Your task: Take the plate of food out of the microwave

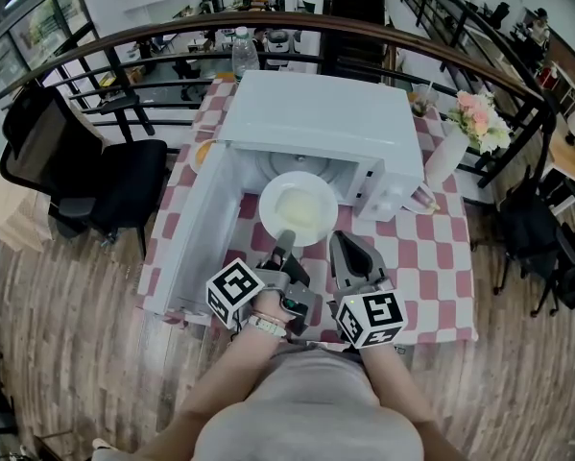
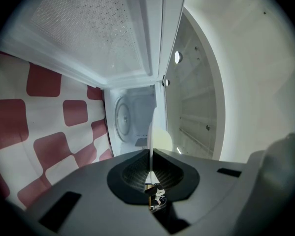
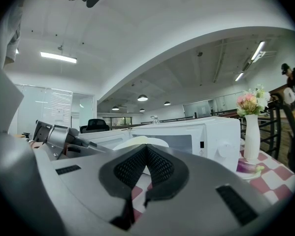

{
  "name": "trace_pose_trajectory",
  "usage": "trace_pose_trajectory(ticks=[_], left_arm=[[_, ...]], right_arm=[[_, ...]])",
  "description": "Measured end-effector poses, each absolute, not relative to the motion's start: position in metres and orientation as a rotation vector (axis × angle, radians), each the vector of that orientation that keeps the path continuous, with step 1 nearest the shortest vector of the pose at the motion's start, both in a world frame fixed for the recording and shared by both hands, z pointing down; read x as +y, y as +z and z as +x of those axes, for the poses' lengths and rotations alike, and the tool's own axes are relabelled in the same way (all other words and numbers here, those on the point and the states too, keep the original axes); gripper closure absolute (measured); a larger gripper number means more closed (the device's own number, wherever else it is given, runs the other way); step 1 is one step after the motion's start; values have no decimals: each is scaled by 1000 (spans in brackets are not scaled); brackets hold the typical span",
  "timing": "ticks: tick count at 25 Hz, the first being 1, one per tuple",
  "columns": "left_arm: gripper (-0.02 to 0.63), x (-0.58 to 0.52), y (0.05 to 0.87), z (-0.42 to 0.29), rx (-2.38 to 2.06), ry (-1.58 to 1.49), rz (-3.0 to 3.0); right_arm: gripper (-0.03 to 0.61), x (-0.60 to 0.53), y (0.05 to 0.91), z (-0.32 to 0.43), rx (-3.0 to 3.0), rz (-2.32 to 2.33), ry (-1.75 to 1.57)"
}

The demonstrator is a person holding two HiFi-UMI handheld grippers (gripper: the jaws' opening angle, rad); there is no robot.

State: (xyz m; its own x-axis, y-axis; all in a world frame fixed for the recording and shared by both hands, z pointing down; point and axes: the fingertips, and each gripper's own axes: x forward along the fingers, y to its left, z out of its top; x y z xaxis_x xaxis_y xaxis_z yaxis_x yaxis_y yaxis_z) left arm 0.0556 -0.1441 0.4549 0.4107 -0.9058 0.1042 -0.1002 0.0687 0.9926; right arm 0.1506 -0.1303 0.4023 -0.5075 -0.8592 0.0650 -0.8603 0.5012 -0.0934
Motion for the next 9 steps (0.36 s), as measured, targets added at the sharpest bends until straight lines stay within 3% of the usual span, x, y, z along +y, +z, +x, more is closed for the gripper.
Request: trace_pose_trajectory(ticks=[9], left_arm=[[600,-145,454,54,-980,-789,1379]], right_arm=[[555,-130,402,150,-2714,1551,170]])
